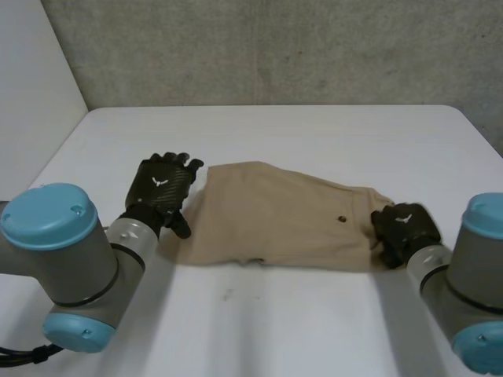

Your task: Fold the shorts.

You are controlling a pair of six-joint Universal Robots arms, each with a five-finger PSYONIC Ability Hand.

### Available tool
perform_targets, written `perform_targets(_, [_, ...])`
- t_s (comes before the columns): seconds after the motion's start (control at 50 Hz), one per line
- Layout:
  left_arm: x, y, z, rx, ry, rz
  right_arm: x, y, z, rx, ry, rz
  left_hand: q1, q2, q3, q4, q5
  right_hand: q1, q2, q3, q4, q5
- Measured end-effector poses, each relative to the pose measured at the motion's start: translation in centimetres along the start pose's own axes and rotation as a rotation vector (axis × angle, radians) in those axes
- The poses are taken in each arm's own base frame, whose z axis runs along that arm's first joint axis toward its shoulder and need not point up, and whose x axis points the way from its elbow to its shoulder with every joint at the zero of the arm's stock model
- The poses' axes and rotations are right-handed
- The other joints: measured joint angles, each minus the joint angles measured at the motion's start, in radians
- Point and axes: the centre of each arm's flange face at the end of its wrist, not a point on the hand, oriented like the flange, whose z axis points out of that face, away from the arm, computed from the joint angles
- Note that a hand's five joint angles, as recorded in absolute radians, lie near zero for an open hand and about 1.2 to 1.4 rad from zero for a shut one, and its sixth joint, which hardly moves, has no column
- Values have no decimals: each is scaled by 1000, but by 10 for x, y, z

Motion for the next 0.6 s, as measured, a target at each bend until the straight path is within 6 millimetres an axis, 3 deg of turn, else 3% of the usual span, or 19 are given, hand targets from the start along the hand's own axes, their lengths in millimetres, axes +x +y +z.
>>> perform_targets(0.1, [-7, -5, 0, 10, -20, -2, 24, -13, -1, 33, 83, -32, 0, 0, 0, 0, 0, 31, 0, 0, 0, 15])
perform_targets(0.12, [-13, -10, -2, 22, -35, -3, 41, -21, -2, 49, 132, -65, 0, 0, 0, 0, 0, 42, 0, 0, 0, 32])
perform_targets(0.14, [-13, -10, -2, 22, -35, -3, 41, -21, -2, 49, 132, -65, 0, 0, 0, 0, 0, 42, 0, 0, 0, 32])
perform_targets(0.22, [-22, -19, -8, 44, -62, -6, 76, -35, -2, 63, 220, -195, 0, 0, 0, 0, 0, 72, 0, 0, 3, 50])
perform_targets(0.3, [-27, -23, -13, 53, -75, -7, 81, -56, 0, 115, 232, -302, 0, 0, 0, 0, 0, 73, 0, 0, 3, 50])
perform_targets(0.38, [-29, -24, -16, 56, -80, -8, 60, -84, -4, 215, 186, -369, 0, 0, 0, 0, 0, 93, 0, 0, 3, 50])
perform_targets(0.42, [-29, -25, -18, 59, -81, -8, 29, -106, -11, 312, 109, -409, 0, 0, 0, 0, 0, 98, 0, 0, 3, 50])
perform_targets(0.46, [-29, -26, -19, 60, -81, -8, 3, -115, -17, 369, 39, -431, 0, 0, 0, 0, 0, 98, 0, 1, 3, 50])
perform_targets(0.52, [-28, -26, -20, 63, -79, -8, -49, -117, -29, 444, -124, -469, 0, 0, 0, 0, 0, 98, 0, 7, 4, 50])
perform_targets(0.58, [-27, -27, -20, 65, -78, -8, -80, -112, -38, 473, -228, -490, 0, 0, 0, 0, 0, 98, 0, 9, 5, 50])
perform_targets(0.6, [-27, -27, -20, 67, -78, -8, -105, -104, -47, 494, -323, -509, 0, 0, 0, 0, 0, 83, -67, -58, -76, 18])
